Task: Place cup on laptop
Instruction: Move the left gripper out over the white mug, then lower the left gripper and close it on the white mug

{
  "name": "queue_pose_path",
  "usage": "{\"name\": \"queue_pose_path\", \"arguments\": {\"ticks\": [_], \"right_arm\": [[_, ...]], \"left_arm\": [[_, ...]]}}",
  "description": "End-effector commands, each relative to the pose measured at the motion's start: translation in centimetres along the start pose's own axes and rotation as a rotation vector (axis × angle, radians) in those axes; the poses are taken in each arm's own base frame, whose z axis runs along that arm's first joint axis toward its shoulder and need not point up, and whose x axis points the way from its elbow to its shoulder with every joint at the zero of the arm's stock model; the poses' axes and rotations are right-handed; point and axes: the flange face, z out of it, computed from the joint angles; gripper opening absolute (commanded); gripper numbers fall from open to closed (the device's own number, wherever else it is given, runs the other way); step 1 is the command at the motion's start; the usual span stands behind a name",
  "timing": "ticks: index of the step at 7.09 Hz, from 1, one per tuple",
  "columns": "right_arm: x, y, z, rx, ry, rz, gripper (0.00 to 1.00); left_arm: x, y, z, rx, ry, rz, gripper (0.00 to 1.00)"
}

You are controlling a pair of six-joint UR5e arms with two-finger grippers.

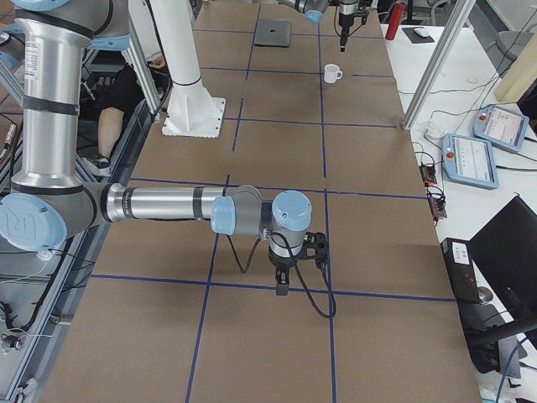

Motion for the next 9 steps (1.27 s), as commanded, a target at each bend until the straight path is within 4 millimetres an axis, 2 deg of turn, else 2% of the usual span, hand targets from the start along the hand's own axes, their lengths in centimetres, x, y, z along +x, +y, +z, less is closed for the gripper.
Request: {"name": "queue_pose_path", "arguments": {"ticks": [1,2,4,5,6,8,9], "right_arm": [[0.0,0.0,0.0,0.000,0.000,0.000,1.00],[0.0,0.0,0.0,0.000,0.000,-0.001,1.00],[0.0,0.0,0.0,0.000,0.000,-0.001,1.00],[0.0,0.0,0.0,0.000,0.000,-0.001,1.00],[0.0,0.0,0.0,0.000,0.000,0.000,1.00],[0.0,0.0,0.0,0.000,0.000,0.000,1.00],[0.0,0.0,0.0,0.000,0.000,-0.001,1.00]], "left_arm": [[4.2,-2.7,3.5,0.016,-0.014,-0.023,0.99],[5.1,-3.2,5.9,0.001,-0.009,-0.030,0.99],[6.7,-1.4,10.0,-0.057,-0.015,-0.018,0.97],[6.6,-1.0,10.5,-0.064,-0.017,-0.035,0.90],[6.4,-0.9,10.8,-0.071,-0.021,-0.045,0.71],[5.7,-0.5,11.3,-0.088,-0.027,-0.054,0.66],[5.8,-0.6,11.1,-0.092,-0.022,-0.055,0.42]]}}
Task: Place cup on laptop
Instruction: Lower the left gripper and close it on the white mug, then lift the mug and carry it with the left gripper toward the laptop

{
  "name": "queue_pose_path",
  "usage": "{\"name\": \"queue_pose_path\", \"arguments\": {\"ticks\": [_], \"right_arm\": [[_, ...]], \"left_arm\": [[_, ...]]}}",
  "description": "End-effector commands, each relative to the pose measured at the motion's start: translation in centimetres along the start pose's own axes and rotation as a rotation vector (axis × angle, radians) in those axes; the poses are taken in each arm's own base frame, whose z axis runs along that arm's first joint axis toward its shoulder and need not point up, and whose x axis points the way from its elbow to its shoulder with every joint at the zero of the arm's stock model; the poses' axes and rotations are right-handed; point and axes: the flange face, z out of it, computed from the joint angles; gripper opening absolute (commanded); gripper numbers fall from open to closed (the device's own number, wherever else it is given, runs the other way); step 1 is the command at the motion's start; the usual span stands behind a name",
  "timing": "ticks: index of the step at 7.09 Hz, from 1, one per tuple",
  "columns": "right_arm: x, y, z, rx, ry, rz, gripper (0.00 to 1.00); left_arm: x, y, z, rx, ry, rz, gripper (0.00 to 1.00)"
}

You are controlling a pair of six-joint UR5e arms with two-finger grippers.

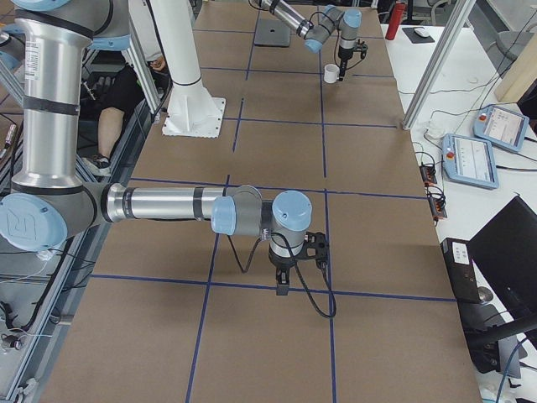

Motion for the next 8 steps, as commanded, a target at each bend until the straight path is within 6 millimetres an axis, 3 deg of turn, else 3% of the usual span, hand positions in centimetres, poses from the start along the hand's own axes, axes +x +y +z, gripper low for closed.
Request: {"name": "queue_pose_path", "arguments": {"ticks": [1,3,4,5,6,7,8], "right_arm": [[0.0,0.0,0.0,0.000,0.000,0.001,1.00],[0.0,0.0,0.0,0.000,0.002,0.001,1.00],[0.0,0.0,0.0,0.000,0.002,-0.001,1.00],[0.0,0.0,0.0,0.000,0.000,0.001,1.00],[0.0,0.0,0.0,0.000,0.000,0.001,1.00],[0.0,0.0,0.0,0.000,0.000,0.001,1.00],[0.0,0.0,0.0,0.000,0.000,0.001,1.00]], "left_arm": [[0.2,0.2,-0.3,-0.055,0.030,-0.023,0.00],[0.4,-0.6,-2.3,-0.083,0.043,-0.054,0.00],[-0.2,-1.4,-4.6,-0.066,0.040,-0.073,0.00],[-1.4,-2.1,-9.1,-0.061,0.017,-0.113,0.00],[-4.1,-1.1,-12.7,-0.073,-0.009,-0.087,0.00],[-9.3,1.6,-15.8,-0.081,-0.036,-0.076,0.00],[-15.6,5.7,-18.0,-0.071,-0.051,-0.012,0.00]]}}
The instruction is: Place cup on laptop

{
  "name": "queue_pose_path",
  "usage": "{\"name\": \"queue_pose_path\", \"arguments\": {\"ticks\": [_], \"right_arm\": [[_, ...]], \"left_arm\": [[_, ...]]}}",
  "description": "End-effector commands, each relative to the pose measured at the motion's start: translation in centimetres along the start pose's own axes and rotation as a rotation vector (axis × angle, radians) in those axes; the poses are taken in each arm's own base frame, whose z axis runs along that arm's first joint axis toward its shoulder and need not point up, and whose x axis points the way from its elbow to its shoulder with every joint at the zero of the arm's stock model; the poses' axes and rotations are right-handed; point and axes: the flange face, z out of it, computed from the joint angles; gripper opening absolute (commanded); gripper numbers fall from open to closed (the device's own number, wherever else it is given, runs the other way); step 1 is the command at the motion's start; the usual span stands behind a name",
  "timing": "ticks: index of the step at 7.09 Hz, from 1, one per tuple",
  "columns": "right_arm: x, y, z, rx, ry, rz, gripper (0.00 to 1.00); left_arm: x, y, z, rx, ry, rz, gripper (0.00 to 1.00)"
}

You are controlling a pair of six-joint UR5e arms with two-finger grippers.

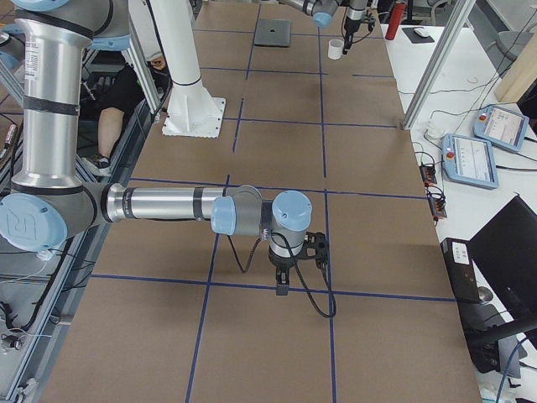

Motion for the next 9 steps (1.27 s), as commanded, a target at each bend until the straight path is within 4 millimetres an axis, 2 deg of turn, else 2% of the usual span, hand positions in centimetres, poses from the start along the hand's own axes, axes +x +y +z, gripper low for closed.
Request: {"name": "queue_pose_path", "arguments": {"ticks": [1,2,3,4,5,7,9], "right_arm": [[0.0,0.0,0.0,0.000,0.001,0.000,1.00],[0.0,0.0,0.0,0.000,0.001,0.000,1.00],[0.0,0.0,0.0,0.000,0.000,0.000,1.00],[0.0,0.0,0.0,0.000,0.001,0.000,1.00],[0.0,0.0,0.0,0.000,0.001,0.000,1.00],[0.0,0.0,0.0,0.000,0.001,0.000,1.00],[0.0,0.0,0.0,0.000,0.000,0.000,1.00]], "left_arm": [[-12.4,6.4,-5.5,0.018,-0.042,0.064,0.00],[-16.4,9.1,-5.8,-0.002,-0.054,0.118,0.00],[-20.8,13.5,-3.6,-0.037,-0.050,0.101,0.00],[-24.5,17.0,-1.1,-0.077,-0.053,0.053,0.00],[-27.3,20.3,1.3,-0.092,-0.044,0.035,0.00],[-31.0,26.8,5.9,-0.023,0.073,0.007,0.00],[-34.4,31.3,9.4,0.034,0.081,-0.060,0.00]]}}
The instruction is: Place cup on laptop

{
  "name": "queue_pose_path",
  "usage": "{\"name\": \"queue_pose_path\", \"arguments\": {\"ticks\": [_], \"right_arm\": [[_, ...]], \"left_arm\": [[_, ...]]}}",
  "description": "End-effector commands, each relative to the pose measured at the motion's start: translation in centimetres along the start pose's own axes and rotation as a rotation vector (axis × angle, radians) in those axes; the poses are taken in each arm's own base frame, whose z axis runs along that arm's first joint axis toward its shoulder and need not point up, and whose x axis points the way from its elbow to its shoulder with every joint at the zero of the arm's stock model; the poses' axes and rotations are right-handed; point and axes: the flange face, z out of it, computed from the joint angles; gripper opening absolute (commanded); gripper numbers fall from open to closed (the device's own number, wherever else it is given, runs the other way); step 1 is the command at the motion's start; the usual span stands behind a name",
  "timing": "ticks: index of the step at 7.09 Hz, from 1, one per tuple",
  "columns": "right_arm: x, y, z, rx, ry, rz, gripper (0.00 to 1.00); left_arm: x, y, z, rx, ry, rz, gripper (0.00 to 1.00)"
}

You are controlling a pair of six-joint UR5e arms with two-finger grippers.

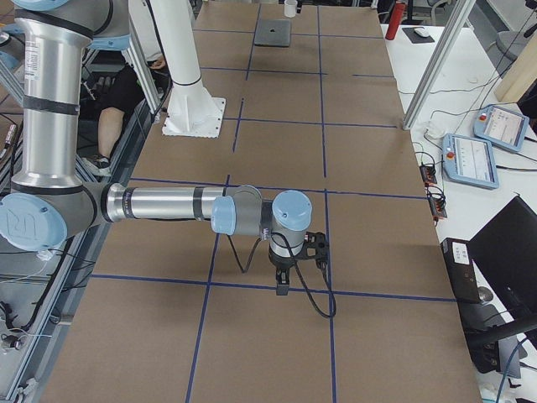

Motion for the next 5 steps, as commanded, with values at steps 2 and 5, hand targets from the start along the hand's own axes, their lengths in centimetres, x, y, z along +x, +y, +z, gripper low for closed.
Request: {"name": "queue_pose_path", "arguments": {"ticks": [2,5], "right_arm": [[0.0,0.0,0.0,0.000,0.000,0.000,1.00],[0.0,0.0,0.0,0.000,0.001,0.000,1.00]], "left_arm": [[-6.0,4.3,5.6,0.097,-0.004,-0.067,0.00],[-4.3,5.5,8.8,0.062,0.015,-0.063,0.00]]}}
